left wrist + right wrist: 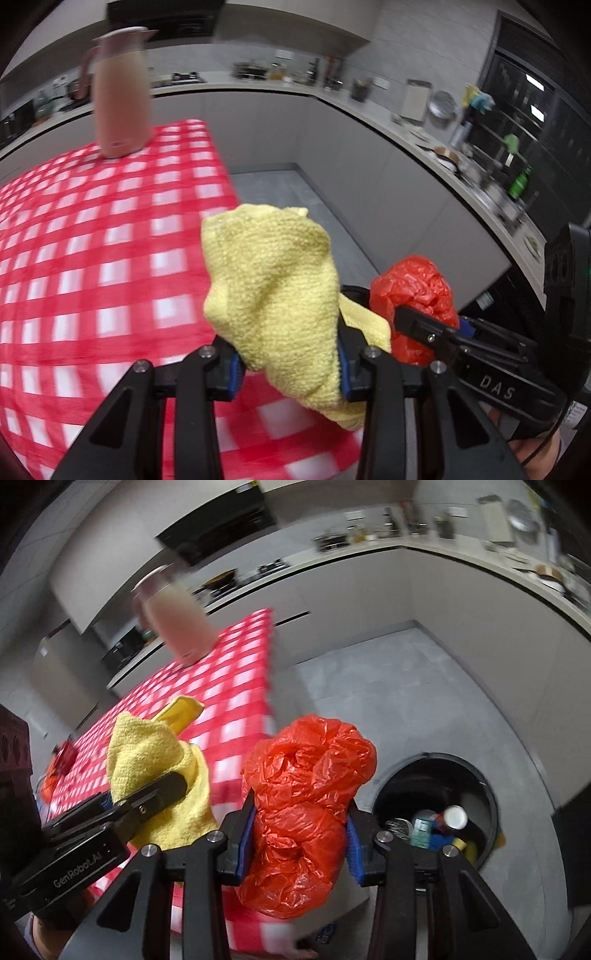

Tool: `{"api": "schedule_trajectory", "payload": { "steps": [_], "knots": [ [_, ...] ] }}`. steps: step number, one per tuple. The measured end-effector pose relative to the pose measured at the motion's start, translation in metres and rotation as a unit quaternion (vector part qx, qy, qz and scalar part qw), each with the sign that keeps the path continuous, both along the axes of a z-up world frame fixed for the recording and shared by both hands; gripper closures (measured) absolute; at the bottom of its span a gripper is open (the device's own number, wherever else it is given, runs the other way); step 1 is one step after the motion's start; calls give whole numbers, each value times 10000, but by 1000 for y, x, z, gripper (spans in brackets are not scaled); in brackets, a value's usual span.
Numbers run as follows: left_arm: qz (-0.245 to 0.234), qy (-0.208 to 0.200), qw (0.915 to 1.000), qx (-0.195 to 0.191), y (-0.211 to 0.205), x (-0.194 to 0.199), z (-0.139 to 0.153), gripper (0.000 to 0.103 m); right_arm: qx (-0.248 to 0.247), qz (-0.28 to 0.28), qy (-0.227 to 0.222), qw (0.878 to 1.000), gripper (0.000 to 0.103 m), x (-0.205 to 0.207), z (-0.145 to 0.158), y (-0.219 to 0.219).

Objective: Collect trash
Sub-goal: 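Carry the yellow cloth and red bag over the black bucket, then open both grippers to drop the cloth and bag into the bucket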

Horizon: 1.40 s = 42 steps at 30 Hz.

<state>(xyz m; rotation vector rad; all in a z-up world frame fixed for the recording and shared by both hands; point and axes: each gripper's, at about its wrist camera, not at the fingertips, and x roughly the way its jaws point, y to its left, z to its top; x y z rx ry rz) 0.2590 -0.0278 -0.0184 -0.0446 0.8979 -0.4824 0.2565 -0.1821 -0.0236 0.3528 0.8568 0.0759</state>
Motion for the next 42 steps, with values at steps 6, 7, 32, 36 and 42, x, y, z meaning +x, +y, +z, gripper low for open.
{"api": "schedule_trajectory", "payload": {
  "steps": [6,7,32,36,42],
  "knots": [
    [-479,40,9988,-18,-44,-11,1,63,-32,-516,46,9986,60,-32,0,-45],
    [-535,57,9985,-24,-50,-12,1,63,-32,-572,62,9983,60,-36,-2,-52],
    [-96,827,9941,699,-146,-12,-88,63,-2,-526,579,9969,60,-20,-75,-173],
    [65,984,9921,770,-153,-5,-107,61,-2,-323,704,9970,60,4,-94,-178],
    [421,1191,9878,911,-160,8,-135,30,107,-21,1084,9940,33,46,-133,-186]
  ]
}}
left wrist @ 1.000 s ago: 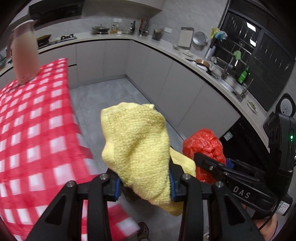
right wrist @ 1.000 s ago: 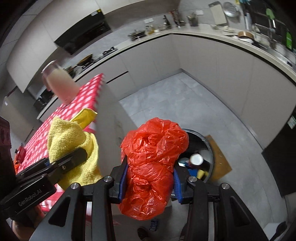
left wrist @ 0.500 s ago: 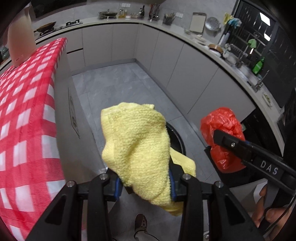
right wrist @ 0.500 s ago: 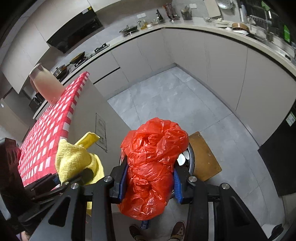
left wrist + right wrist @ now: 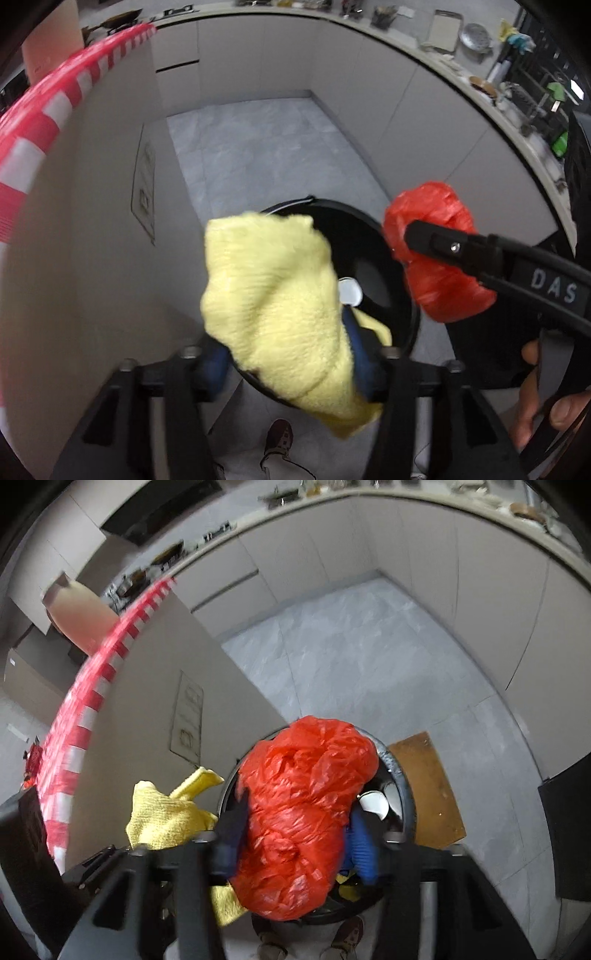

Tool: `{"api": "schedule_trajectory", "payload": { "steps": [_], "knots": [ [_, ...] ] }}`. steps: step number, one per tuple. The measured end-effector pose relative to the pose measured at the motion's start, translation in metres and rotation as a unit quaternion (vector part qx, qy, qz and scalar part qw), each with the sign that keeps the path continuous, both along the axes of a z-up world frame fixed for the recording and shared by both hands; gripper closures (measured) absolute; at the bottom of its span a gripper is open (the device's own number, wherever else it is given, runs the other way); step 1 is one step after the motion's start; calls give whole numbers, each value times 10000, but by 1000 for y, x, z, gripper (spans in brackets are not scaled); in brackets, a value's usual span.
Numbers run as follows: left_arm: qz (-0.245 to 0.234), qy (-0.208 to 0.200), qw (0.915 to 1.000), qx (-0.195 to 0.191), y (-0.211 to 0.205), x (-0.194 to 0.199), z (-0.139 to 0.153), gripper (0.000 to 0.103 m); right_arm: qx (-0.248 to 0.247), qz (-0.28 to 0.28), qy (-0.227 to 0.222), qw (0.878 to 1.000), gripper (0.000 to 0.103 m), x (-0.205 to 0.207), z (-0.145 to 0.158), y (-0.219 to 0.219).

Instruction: Collect trash

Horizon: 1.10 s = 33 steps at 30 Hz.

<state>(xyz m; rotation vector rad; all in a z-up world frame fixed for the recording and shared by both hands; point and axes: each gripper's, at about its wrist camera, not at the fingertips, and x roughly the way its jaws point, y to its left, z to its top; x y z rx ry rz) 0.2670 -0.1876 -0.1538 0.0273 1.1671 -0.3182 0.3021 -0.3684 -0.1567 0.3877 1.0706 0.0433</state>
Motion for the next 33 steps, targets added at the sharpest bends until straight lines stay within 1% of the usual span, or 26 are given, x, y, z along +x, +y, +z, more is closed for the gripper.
{"api": "schedule_trajectory", "payload": {
  "steps": [1,3,6,9,12,16,17,18,20,23,26,29,33],
  "knots": [
    [92,47,9999,68,-1,2,-3,27,-57,-36,26,10000,29,4,-4,-1],
    [222,46,9997,115,-1,4,-3,26,-104,-231,-50,9997,29,3,-6,-11],
    [319,-119,9994,89,-2,2,11,26,-224,-307,-340,9987,29,-7,9,-18],
    [338,-306,9990,18,1,-4,34,26,-283,-293,-424,9983,29,-16,22,-20],
    [325,-599,9977,-16,5,-10,68,26,-248,-320,-499,9979,29,-23,36,-22],
    [382,-871,9954,-115,16,-18,108,26,-129,-280,-621,9976,29,-30,58,-17],
    [416,-964,9944,-129,22,-24,121,26,-108,-246,-651,9975,29,-32,63,-15],
    [458,-1038,9935,-127,26,-23,128,26,-123,-168,-694,9974,29,-34,71,-8],
    [548,-1179,9914,-145,36,-33,145,26,-177,-27,-792,9967,29,-40,84,3],
    [633,-1297,9895,-97,41,-45,163,22,-234,153,-932,9953,29,-48,102,23],
    [712,-1418,9873,-104,46,-52,173,22,-280,302,-1040,9937,29,-58,118,39],
    [826,-1512,9850,-79,62,-65,185,16,-296,429,-1083,9927,29,-74,132,56],
    [1003,-1617,9817,-64,82,-77,195,16,-331,445,-1182,9914,29,-93,144,69]
  ]
}}
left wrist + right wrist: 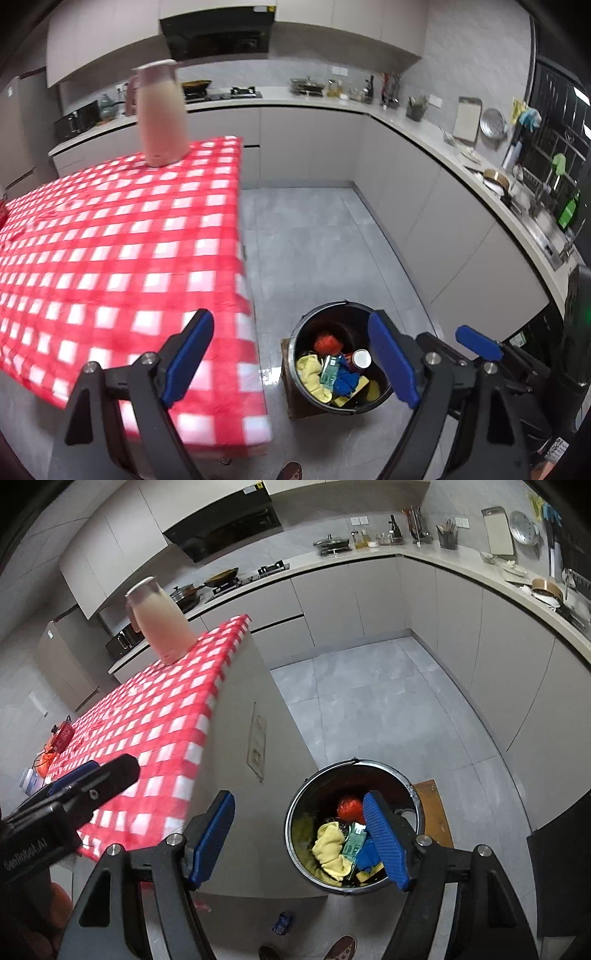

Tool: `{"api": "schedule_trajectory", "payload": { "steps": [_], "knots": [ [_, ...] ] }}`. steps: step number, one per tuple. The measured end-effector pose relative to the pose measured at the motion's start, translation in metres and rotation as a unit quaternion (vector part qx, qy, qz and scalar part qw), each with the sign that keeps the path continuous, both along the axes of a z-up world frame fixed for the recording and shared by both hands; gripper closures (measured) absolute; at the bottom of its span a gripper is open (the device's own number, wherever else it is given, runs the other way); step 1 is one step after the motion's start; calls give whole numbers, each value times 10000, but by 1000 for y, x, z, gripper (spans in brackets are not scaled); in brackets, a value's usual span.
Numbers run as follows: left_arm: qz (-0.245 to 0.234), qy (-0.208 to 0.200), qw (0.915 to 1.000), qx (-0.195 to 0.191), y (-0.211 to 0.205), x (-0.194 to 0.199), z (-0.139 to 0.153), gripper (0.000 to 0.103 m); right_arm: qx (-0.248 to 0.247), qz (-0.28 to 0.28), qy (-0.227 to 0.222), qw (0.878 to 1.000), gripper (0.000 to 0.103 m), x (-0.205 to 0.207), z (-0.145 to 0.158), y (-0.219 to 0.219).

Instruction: Collect trash

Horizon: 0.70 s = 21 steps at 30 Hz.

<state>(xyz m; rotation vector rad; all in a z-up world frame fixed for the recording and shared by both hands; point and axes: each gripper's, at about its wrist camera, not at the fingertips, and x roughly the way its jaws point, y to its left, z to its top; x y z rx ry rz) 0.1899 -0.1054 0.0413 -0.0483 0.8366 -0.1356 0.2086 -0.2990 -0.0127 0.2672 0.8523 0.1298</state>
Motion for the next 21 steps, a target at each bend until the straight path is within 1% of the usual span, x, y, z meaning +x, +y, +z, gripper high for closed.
{"api": "schedule_trajectory", "payload": {
  "steps": [5,9,12,14,21],
  "knots": [
    [60,-46,10000,-8,20,-17,6,16,-189,-68,-147,9997,28,-25,15,21],
    [75,-147,9999,-20,37,-29,11,16,-408,-290,-315,9982,22,-48,31,42],
    [26,-110,9999,-46,49,-37,14,16,-571,-440,-379,9967,20,-64,41,57],
    [1,-162,9999,-44,58,-45,16,16,-653,-508,-431,9956,20,-74,46,66],
    [-126,-191,9997,0,74,-67,18,16,-743,-878,-497,9921,19,-110,55,89]
  ]
}}
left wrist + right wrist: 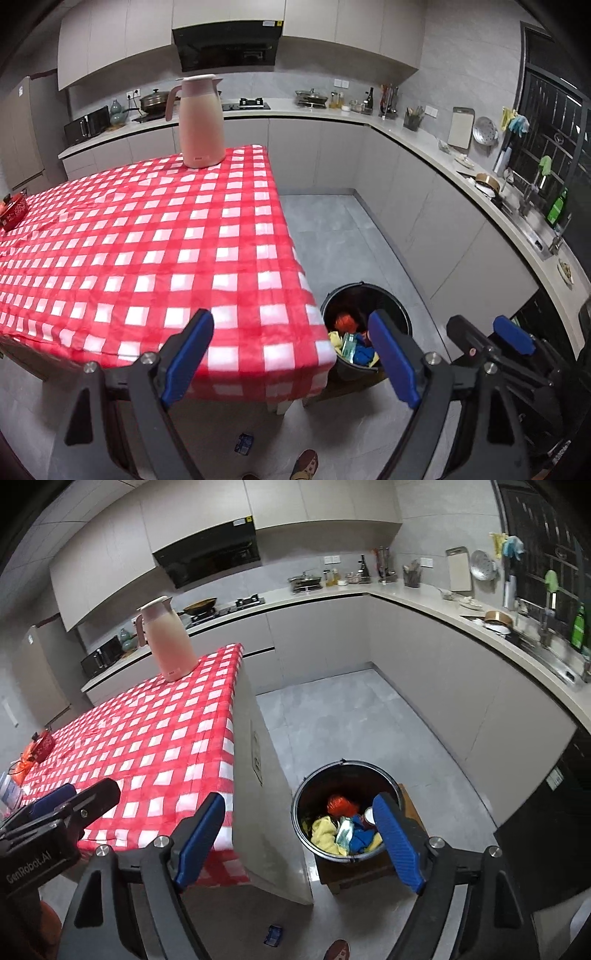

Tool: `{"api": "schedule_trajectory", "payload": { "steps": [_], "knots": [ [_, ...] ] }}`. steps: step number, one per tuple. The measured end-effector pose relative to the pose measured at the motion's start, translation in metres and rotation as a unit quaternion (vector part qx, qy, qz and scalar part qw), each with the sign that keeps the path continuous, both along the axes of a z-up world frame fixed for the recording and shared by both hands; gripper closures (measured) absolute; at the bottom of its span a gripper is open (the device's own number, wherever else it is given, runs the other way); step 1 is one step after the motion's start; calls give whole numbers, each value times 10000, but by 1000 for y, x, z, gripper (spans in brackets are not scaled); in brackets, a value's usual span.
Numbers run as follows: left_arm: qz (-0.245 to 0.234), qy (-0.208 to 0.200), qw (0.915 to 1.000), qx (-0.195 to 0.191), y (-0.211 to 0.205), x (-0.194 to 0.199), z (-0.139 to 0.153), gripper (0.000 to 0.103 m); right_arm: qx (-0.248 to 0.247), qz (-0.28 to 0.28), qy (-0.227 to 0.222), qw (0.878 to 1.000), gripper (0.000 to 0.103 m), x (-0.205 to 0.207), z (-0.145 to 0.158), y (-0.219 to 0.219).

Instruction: Collect trash

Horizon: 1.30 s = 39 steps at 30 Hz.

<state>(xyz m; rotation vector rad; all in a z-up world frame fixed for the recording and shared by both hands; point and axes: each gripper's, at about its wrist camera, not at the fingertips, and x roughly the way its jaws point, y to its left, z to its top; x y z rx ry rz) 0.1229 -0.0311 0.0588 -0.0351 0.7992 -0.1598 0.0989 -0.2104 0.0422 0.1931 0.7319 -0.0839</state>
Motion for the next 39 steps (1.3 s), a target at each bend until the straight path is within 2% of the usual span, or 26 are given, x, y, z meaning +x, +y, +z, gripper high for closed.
{"api": "schedule_trajectory", "payload": {
  "steps": [6,10,23,39],
  "knots": [
    [-66,-2,9999,127,3,-18,-3,16,-23,-34,-34,10000,19,-22,2,9],
    [120,-114,9998,127,5,-26,1,16,-15,136,-87,9999,19,-25,3,11],
    [459,-68,9989,83,-7,-43,-2,16,-21,600,-146,9981,19,-26,6,-4],
    [445,-55,9989,132,-21,-48,0,16,29,520,-189,9985,18,-31,7,-17]
  ]
}}
